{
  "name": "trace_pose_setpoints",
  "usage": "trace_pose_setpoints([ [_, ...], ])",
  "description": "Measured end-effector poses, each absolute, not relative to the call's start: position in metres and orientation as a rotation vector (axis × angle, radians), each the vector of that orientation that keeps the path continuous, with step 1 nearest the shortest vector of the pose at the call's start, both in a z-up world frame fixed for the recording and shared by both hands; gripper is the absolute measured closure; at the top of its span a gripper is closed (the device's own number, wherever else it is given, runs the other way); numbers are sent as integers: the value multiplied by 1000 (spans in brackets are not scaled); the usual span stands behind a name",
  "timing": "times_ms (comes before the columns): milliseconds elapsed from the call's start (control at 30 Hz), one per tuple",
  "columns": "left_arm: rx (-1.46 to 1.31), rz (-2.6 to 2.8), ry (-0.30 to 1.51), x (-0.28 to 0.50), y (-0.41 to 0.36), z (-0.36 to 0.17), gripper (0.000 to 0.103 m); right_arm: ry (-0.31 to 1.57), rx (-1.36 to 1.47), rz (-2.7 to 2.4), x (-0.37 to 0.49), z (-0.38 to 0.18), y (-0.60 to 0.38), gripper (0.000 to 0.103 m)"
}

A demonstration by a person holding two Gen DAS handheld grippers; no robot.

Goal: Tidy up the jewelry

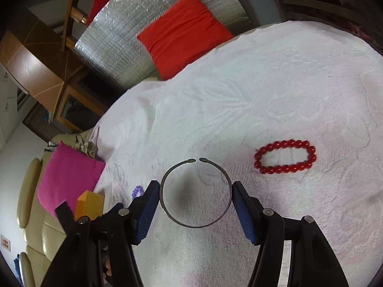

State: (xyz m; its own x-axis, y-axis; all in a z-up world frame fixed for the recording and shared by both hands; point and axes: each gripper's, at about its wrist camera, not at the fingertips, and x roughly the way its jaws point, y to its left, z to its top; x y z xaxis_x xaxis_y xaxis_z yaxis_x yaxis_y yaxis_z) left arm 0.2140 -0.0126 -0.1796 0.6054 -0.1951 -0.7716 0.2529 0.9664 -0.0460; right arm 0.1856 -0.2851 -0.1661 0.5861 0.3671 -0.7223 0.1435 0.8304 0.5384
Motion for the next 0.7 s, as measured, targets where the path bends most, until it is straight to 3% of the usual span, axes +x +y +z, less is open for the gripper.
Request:
trace_pose_setpoints([
  [67, 63, -253, 914, 220, -16, -188, 38, 963, 589, 141, 187, -169, -282, 39],
  [100, 33, -263, 915, 221, -15, -187, 54, 969, 585, 139, 188, -171, -281, 39],
  [133, -1, -286, 922, 223, -15, -185, 77, 978, 579, 134, 189, -173, -280, 39],
  [233, 23, -300, 923, 222, -24, -185, 90, 1001, 550, 107, 191, -177, -280, 39],
  [300, 48, -299, 926, 219, -30, -183, 94, 1011, 530, 93, 190, -177, -281, 39],
  [700, 132, -287, 955, 188, -50, -173, 94, 1161, 292, 47, 195, -200, -247, 37],
])
